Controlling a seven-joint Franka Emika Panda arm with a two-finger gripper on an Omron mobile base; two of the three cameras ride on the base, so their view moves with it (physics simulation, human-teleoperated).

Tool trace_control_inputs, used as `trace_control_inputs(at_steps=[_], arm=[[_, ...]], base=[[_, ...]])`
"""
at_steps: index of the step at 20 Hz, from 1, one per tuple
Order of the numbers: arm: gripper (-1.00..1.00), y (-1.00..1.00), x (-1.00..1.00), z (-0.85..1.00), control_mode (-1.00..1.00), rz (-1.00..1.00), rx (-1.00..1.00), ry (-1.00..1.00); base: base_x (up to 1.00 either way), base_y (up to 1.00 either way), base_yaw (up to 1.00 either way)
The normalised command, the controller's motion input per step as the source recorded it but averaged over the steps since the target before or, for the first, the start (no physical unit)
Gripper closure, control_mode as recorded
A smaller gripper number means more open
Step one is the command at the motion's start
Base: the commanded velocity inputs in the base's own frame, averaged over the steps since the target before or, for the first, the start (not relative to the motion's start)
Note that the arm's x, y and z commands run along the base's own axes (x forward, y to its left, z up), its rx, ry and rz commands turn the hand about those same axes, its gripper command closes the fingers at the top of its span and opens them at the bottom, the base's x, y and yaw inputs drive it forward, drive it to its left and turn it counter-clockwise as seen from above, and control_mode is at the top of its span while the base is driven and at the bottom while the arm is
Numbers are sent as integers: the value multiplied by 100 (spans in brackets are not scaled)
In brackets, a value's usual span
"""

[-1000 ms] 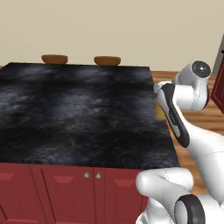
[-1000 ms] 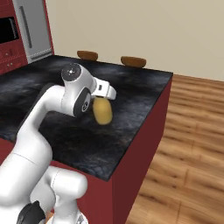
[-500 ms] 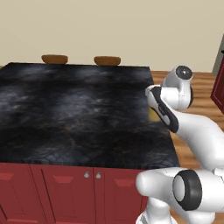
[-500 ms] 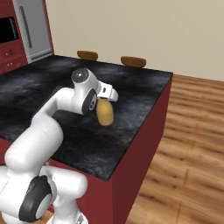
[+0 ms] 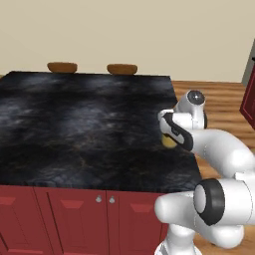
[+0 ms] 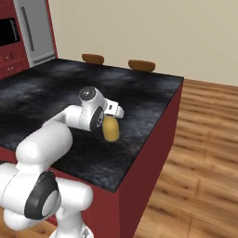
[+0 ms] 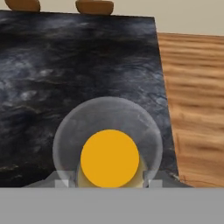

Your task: Place the pitcher and cup on the dining counter for serving.

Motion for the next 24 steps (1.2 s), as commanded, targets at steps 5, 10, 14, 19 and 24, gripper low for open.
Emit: trace_control_inputs(at_steps=[5,10,14,19,24], arm=[[100,0,16,-62,-100,0,3,4],[100,0,3,-45,-100,0,1,6],[100,0,0,-31,-100,0,0,3],[100,0,0,-23,-100,0,0,0],[-100,0,0,0,-100,0,0,0]], base=[[0,0,0],[0,0,0],[0,0,0],[0,0,0],[0,0,0]])
